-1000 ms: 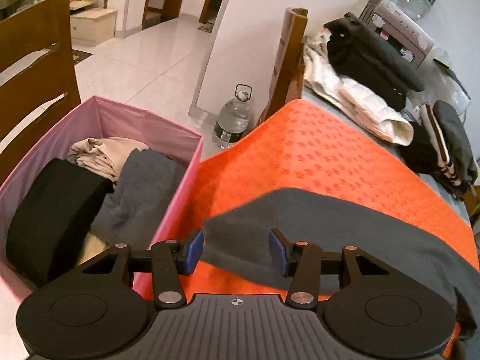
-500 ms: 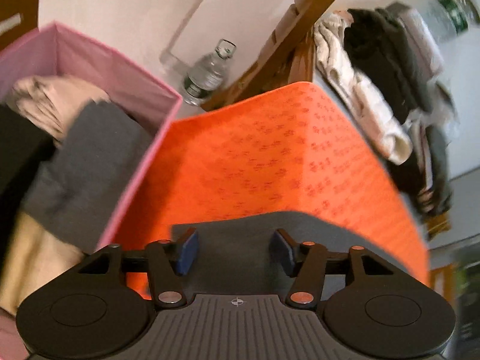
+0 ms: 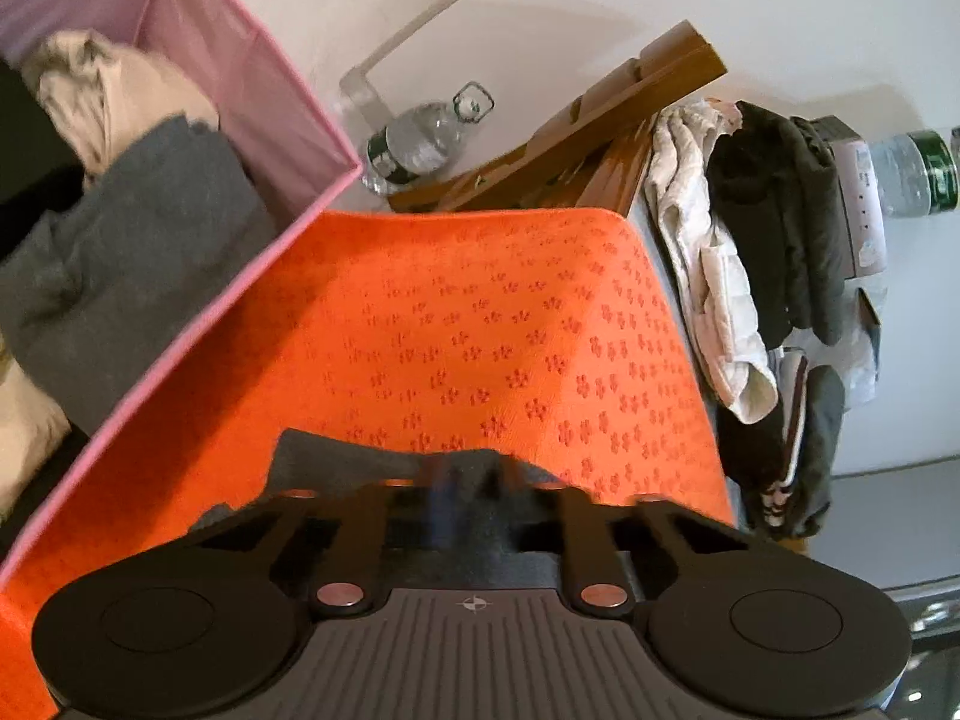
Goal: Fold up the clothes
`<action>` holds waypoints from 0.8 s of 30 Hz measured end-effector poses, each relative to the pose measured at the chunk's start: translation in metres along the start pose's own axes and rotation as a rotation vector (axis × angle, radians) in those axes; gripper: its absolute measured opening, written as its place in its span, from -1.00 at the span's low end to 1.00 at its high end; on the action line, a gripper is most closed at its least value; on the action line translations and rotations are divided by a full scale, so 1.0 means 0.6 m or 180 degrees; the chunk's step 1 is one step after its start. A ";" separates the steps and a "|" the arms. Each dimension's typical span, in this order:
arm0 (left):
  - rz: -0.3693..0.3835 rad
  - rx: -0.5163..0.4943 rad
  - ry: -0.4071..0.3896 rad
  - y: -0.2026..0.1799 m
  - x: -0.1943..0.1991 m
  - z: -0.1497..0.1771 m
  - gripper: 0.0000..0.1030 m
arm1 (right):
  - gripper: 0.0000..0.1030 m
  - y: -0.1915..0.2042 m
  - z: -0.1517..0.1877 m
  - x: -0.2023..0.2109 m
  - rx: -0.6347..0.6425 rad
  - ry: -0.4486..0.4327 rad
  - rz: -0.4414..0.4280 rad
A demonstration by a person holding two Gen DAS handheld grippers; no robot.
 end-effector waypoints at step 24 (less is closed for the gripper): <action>-0.0384 -0.1281 -0.0585 -0.121 0.030 -0.054 -0.24 | -0.16 0.008 0.018 0.021 0.0124 -0.0107 -0.0067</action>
Point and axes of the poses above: each gripper's, at about its wrist camera, not at the fingertips, and x roughly against the way its jaws point, y to its left, z to its underside, the point moved 4 cm from there along -x, roughly the way its jaws point, and after that the axes turned 1 degree about -y, right-handed, at the moved point
